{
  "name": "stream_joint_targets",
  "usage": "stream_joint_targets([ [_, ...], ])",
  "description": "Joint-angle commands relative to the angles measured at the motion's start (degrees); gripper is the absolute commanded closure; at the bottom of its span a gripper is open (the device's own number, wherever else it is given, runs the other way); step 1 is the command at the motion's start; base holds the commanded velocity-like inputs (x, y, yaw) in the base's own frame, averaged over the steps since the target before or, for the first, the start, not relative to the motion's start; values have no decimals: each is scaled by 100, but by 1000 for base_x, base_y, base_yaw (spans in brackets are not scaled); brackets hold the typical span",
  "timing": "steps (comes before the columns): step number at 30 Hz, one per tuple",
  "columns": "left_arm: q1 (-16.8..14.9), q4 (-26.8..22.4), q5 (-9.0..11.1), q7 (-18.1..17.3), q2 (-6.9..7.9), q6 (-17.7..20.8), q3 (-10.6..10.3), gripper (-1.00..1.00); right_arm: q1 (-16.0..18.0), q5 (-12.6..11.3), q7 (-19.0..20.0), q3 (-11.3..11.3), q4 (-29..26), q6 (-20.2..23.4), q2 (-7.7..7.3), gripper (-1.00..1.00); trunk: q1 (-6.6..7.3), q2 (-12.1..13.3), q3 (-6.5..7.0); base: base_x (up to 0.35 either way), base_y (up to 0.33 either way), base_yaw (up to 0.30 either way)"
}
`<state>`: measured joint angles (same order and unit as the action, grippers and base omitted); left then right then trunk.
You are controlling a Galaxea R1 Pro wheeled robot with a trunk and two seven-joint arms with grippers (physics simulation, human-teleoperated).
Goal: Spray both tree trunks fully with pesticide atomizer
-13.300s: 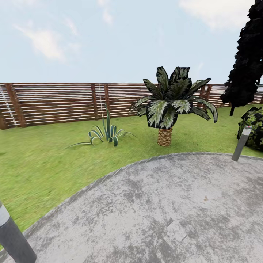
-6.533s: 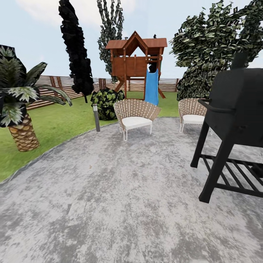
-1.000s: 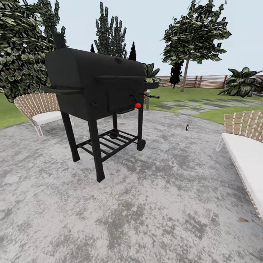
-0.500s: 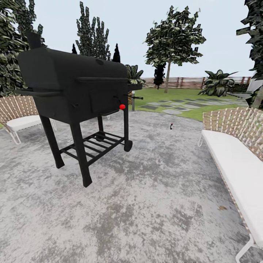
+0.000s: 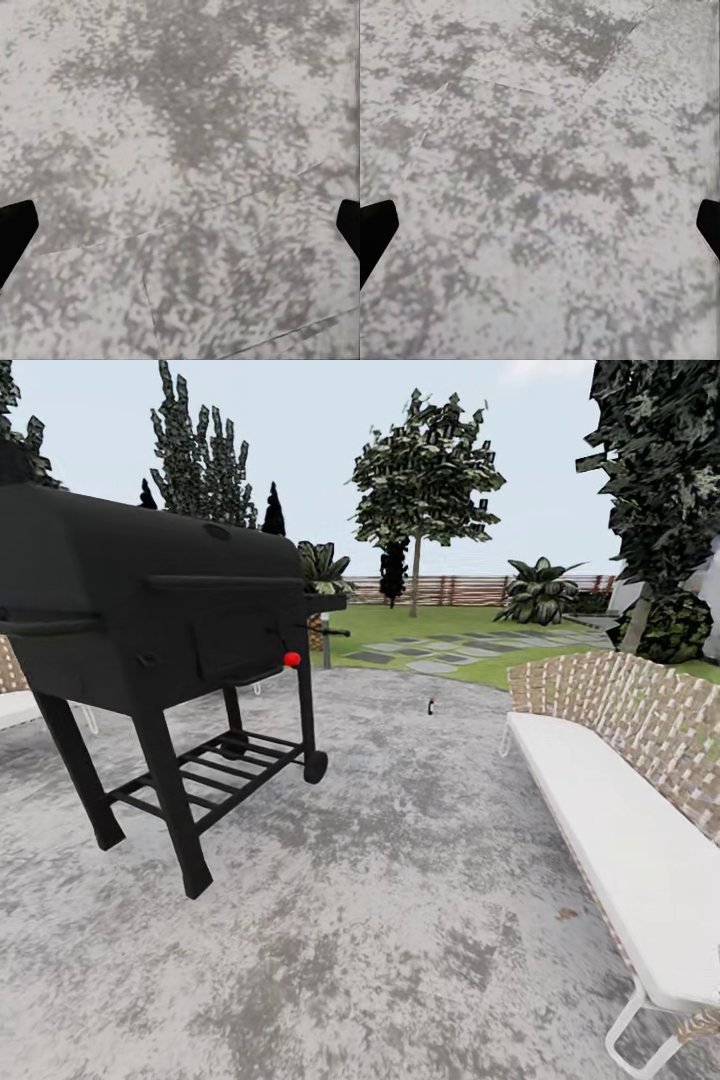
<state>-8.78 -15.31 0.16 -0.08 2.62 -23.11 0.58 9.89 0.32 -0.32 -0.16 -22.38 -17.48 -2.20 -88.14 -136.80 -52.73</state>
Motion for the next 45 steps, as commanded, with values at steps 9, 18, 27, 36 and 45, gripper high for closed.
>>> stream_joint_targets([
  [9, -3, 2, 1, -1, 2, -18, 23, -100, 4, 3, 13, 19, 6, -23, 0, -100, -2, -2, 21, 323, 71, -175],
  [18, -1, 2, 1, -1, 2, -17, 30, -100, 4, 12, 23, 33, 9, -27, 0, -100, -2, -2, 23, 328, 77, -8],
  [27, -2, 9, 1, -1, 2, -18, 30, -100, 4, 16, 23, 34, 11, -27, 0, -100, -2, -2, 23, 329, 80, 0],
  [36, -1, 10, 1, -1, 2, -18, 30, -100, 4, 17, 3, 30, 15, -27, 0, -100, -2, -2, 23, 329, 45, 0],
  [45, -1, 10, 1, -1, 2, -18, 30, -100, 4, 11, 4, 33, 6, -26, 8, -100, -2, -2, 23, 331, 1, 0],
])
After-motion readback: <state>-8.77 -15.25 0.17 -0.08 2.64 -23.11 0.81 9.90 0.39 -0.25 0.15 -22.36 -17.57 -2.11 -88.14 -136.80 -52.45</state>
